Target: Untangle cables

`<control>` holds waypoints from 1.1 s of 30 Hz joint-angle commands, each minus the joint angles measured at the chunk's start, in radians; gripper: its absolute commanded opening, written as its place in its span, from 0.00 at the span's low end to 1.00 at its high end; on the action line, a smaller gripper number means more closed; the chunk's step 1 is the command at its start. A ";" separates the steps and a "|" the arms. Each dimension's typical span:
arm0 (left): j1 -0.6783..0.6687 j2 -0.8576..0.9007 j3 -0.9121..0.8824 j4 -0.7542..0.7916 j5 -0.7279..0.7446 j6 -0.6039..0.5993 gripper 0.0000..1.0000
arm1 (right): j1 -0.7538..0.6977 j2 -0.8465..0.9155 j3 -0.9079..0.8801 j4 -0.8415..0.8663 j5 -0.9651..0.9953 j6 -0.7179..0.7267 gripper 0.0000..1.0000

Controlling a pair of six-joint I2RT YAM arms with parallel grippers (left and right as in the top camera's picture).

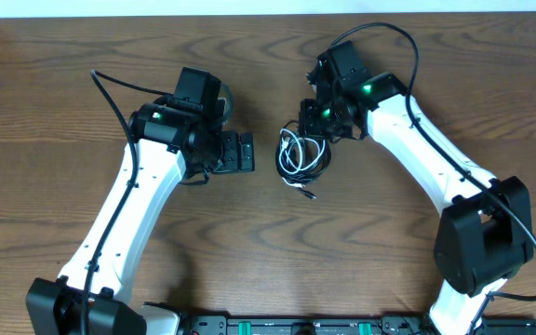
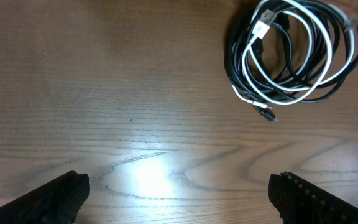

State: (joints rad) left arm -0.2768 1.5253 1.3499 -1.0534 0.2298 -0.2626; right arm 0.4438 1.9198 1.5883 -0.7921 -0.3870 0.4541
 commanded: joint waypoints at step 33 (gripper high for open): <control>0.000 0.057 -0.006 0.005 -0.003 -0.006 0.98 | -0.021 -0.106 0.774 -0.146 0.169 -0.067 0.01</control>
State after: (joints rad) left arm -0.2768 1.5715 1.3495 -1.0462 0.2302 -0.2626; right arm 0.4232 1.8843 2.2627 -0.9424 -0.2859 0.4049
